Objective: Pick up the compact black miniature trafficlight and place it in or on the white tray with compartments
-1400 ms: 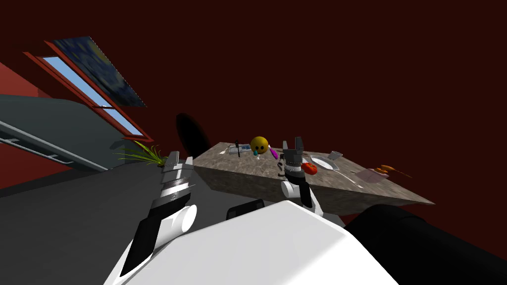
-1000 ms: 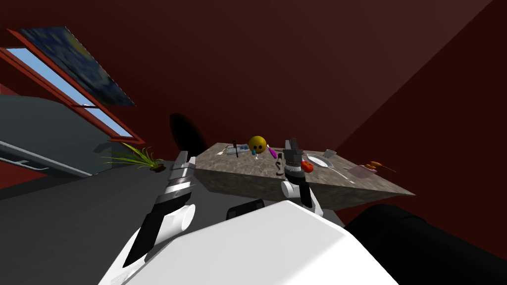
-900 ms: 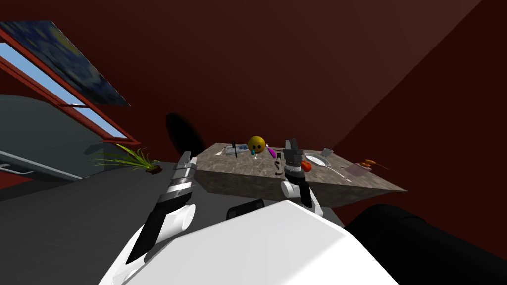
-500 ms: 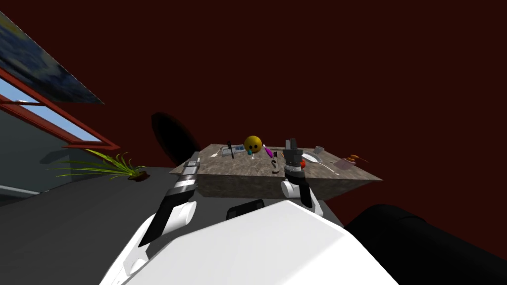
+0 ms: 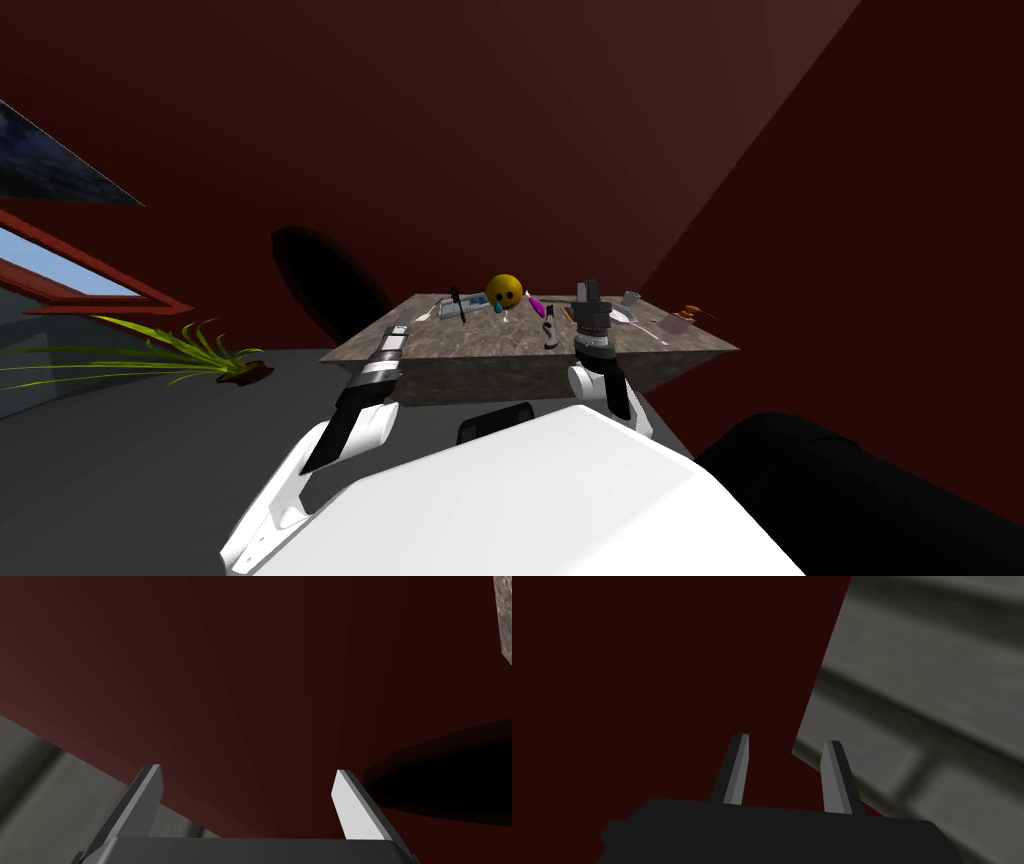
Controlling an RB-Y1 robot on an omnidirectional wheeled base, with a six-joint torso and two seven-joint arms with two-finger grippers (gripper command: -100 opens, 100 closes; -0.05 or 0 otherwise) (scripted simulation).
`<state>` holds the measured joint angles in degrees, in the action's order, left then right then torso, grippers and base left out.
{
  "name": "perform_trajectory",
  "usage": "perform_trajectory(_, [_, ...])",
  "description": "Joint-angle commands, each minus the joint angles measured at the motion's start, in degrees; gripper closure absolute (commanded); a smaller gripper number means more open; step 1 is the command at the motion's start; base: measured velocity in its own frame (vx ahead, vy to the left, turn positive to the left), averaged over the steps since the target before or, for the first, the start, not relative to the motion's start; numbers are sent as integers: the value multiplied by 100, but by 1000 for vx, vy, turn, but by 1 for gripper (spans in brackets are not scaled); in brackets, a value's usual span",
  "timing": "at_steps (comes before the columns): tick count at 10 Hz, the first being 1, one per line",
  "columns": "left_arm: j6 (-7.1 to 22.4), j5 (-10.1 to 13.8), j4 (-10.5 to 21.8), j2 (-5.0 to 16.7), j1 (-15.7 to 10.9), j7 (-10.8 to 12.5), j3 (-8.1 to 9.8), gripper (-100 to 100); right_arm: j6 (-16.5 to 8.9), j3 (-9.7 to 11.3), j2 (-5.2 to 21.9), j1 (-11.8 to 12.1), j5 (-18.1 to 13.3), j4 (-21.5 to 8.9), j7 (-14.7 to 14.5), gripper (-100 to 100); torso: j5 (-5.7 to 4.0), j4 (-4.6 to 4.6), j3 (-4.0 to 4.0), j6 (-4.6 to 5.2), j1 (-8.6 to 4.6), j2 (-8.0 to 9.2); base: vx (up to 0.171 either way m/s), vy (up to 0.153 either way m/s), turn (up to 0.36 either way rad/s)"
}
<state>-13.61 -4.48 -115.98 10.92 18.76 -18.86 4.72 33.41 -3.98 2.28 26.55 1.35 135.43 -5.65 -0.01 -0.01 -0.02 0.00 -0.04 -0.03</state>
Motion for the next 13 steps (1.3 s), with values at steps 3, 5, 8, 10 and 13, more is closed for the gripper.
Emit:
perform_trajectory(3, [264,-384,475,131,-310,-346,20,-100,0,0,0,0,0,0,0,0,0,0,0,0,-1,-1,7,-11,-150])
perform_trajectory(5, [410,-600,738,231,-468,-532,32,-100,0,0,0,0,0,0,0,0,0,0,-1,0,-1,-2,8,-13,-164])
perform_trajectory(8, [635,-928,1154,405,-712,-814,52,-100,0,0,0,0,0,0,0,0,0,0,-1,-1,-1,-1,8,-12,-164])
perform_trajectory(10, [785,-1146,1437,532,-876,-1001,64,-100,0,0,0,0,0,0,0,0,0,0,-1,-2,0,-2,10,-10,-147])
perform_trajectory(13, [1001,-1460,1843,722,-1110,-1269,82,-100,0,0,0,0,0,0,0,0,0,0,-1,-2,-1,-1,9,-11,-161])
